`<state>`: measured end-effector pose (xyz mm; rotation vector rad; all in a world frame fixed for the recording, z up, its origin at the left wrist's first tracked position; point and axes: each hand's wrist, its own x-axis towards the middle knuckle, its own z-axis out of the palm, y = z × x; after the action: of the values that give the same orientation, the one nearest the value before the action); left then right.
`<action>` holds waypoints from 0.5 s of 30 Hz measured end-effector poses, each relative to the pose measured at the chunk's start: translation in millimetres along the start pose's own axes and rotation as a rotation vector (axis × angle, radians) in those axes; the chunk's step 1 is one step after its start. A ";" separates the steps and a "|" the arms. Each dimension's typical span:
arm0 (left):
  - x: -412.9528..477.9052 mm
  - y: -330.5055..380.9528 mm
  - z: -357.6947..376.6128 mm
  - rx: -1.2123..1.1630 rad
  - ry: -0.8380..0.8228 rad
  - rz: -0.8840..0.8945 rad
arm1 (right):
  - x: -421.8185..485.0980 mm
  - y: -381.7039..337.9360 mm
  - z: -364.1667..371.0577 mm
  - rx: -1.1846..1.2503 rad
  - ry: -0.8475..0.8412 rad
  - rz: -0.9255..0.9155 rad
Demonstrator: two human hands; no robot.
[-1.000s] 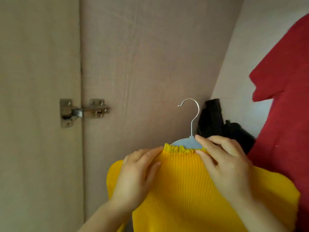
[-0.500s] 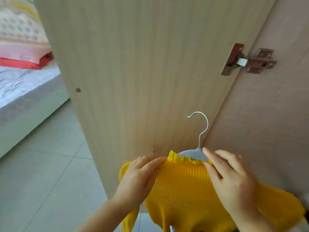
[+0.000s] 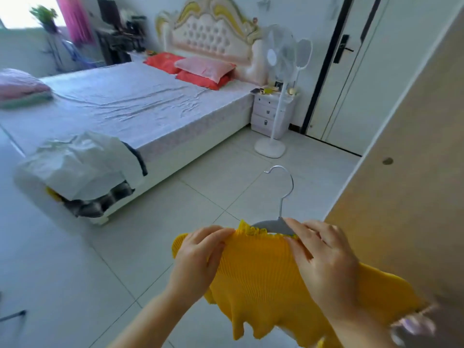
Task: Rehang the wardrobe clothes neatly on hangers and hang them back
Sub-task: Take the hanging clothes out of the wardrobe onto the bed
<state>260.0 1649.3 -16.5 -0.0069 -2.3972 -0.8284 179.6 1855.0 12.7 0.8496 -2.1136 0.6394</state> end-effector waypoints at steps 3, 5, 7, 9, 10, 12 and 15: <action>4.6 -52.7 -38.0 0.066 0.049 -0.023 | 26.9 -33.2 57.6 0.073 -0.046 0.008; 8.3 -85.2 -60.8 0.134 0.081 -0.029 | 45.4 -55.3 93.7 0.127 -0.070 0.011; 13.9 -114.6 -80.1 0.205 0.109 -0.039 | 64.7 -75.5 126.0 0.185 -0.097 -0.007; 18.4 -141.7 -96.7 0.246 0.139 -0.077 | 84.2 -94.3 155.9 0.242 -0.128 -0.026; 20.7 -154.5 -103.9 0.258 0.152 -0.102 | 93.7 -102.5 170.5 0.268 -0.143 -0.035; 27.1 -178.6 -115.9 0.279 0.176 -0.154 | 112.6 -116.2 199.4 0.318 -0.167 -0.054; 39.0 -214.7 -129.5 0.321 0.217 -0.228 | 140.2 -133.1 245.9 0.405 -0.207 -0.081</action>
<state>256.5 1396.2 -34.5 0.4669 -2.3217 -0.5021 95.9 1553.9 0.6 1.2632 -2.1501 0.9926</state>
